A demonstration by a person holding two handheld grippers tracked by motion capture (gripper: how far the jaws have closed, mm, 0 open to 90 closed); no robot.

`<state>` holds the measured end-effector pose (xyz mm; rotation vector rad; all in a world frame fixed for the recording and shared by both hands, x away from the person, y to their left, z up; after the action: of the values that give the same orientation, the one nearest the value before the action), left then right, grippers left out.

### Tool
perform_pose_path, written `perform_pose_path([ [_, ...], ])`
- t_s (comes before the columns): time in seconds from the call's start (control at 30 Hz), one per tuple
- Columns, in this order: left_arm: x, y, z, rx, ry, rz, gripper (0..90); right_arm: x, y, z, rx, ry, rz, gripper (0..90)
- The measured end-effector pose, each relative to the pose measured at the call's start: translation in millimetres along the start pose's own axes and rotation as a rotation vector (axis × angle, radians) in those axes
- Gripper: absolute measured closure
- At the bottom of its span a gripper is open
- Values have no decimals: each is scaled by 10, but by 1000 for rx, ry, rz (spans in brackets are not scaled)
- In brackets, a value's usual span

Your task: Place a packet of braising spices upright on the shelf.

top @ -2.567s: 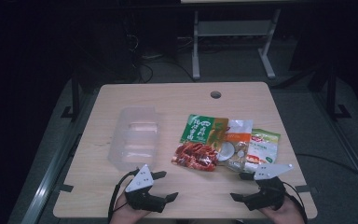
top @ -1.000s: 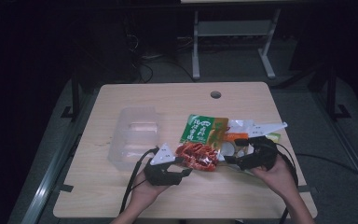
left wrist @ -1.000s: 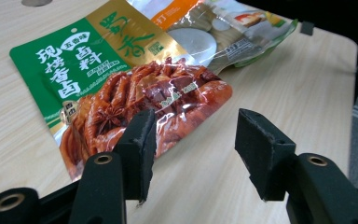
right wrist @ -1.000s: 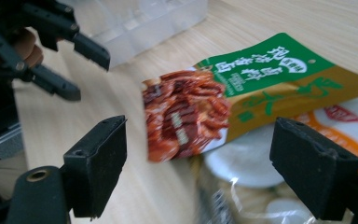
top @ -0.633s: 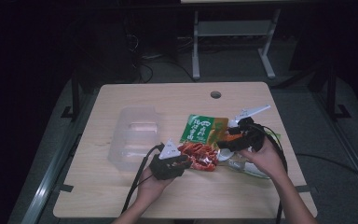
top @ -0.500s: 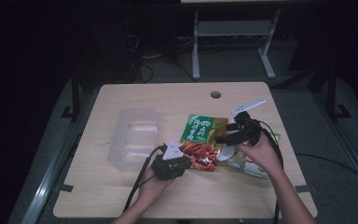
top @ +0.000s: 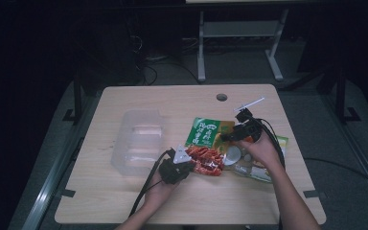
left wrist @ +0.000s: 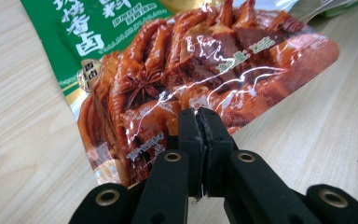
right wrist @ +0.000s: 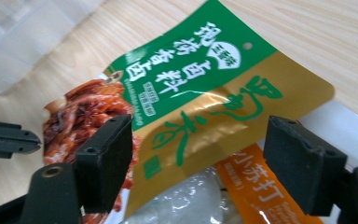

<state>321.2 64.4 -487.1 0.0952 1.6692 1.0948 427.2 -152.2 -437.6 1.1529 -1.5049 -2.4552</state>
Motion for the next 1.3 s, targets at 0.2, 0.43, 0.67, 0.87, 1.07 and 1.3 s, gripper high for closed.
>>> perform_pose_path([
  [0.2, 40, -53, -2, -4, -1, 31, 883, 13, -49, -114, 6, -53, 9, 257],
  [0.43, 56, -75, -7, -2, -5, 34, 882, 48, -144, -211, 8, -108, 27, 267],
  [0.67, 61, -81, -9, -2, -7, 38, 882, 32, -222, -190, -4, -117, 35, 297],
  [0.87, 65, -89, -22, -3, -12, 40, 881, 64, -316, -202, -39, -151, 68, 375],
  [1.07, 72, -104, -22, 1, -5, 35, 877, 69, -369, -156, -98, -160, 68, 599],
  [1.3, 57, -71, -14, 15, 7, 29, 815, 25, -240, -43, -144, -91, 13, 899],
])
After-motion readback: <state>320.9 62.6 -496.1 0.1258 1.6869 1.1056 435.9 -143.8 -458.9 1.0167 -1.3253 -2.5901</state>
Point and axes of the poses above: each handheld gripper's, and its own axes: y roughly backward along the jaws, x roughly out of its underside, z roughly to its left, the point moved 5 cm from there along -y, roughly forward along the jaws
